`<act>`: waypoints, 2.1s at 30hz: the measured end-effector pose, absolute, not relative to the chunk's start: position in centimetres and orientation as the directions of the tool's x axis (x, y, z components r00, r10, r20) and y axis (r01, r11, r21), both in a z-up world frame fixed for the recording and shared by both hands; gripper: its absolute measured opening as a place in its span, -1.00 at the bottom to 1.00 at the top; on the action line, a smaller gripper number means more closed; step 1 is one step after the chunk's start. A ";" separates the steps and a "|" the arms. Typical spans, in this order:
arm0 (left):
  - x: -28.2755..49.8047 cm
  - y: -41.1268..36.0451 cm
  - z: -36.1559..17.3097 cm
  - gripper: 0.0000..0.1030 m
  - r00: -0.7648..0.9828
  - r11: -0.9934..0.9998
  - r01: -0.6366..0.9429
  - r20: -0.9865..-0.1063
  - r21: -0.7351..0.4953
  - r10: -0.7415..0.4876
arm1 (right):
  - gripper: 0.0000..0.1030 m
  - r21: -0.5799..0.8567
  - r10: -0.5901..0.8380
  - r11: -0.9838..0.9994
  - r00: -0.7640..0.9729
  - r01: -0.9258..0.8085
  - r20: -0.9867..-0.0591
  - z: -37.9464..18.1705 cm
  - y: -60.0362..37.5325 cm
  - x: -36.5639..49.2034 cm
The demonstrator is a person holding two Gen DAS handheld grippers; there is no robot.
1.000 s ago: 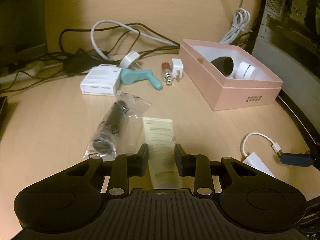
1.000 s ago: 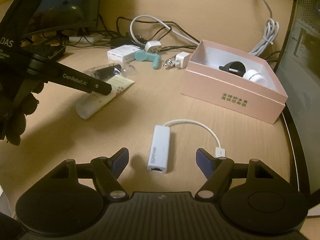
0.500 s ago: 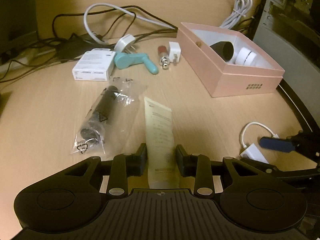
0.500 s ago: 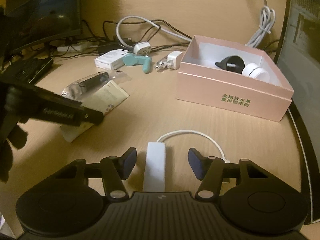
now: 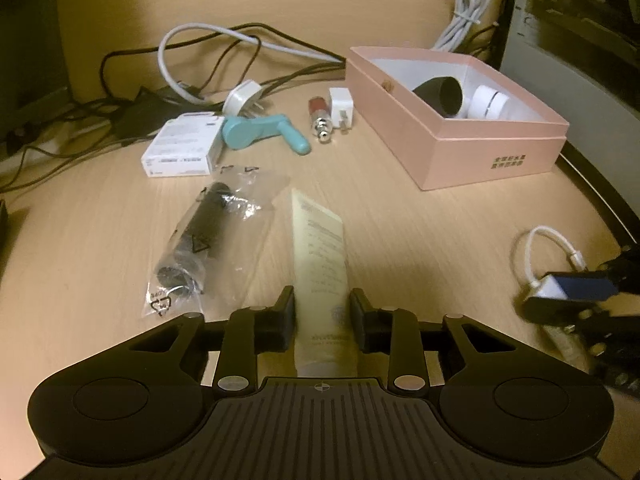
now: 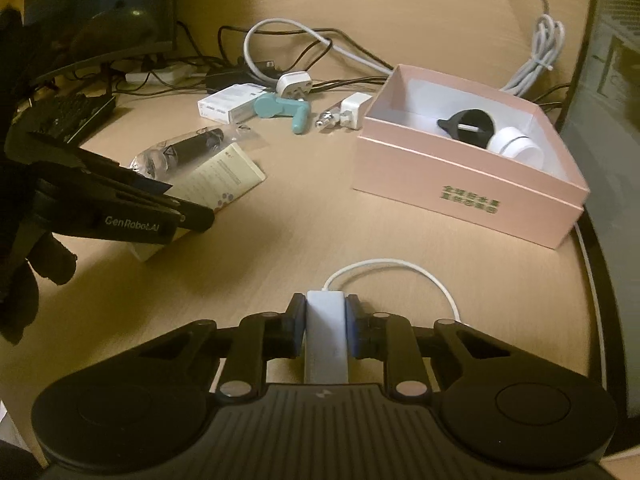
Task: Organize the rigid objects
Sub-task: 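Swing the cream tube over the pink box and open the left gripper, then lower the adapter into the pink box and open the right gripper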
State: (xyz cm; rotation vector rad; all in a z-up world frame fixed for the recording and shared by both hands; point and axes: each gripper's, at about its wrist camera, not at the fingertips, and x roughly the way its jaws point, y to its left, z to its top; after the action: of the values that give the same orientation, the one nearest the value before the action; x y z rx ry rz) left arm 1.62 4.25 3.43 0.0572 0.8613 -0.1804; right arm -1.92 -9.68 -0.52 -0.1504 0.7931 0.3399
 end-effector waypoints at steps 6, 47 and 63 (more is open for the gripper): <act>0.3 3.7 3.8 -0.44 0.633 0.968 0.240 -0.746 -0.065 -0.207 | -0.60 0.016 0.232 0.950 0.670 -0.312 -0.705 1.6 -12.5 -3.3; 1.9 10.1 8.2 -0.44 0.715 0.977 0.110 -0.668 -0.182 -0.205 | 0.13 0.078 0.104 0.994 0.866 -0.075 -0.489 21.7 -17.6 11.8; 4.0 12.1 7.6 -0.44 0.669 0.981 0.180 -0.722 -0.075 -0.177 | 0.27 -0.059 0.106 0.981 0.763 -0.186 -0.637 8.8 -12.9 2.6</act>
State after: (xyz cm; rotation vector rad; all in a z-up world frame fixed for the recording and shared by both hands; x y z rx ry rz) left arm 3.98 12.11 7.56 0.0030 0.8139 -0.2013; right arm 2.65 -12.88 8.82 -0.1216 0.6846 0.1588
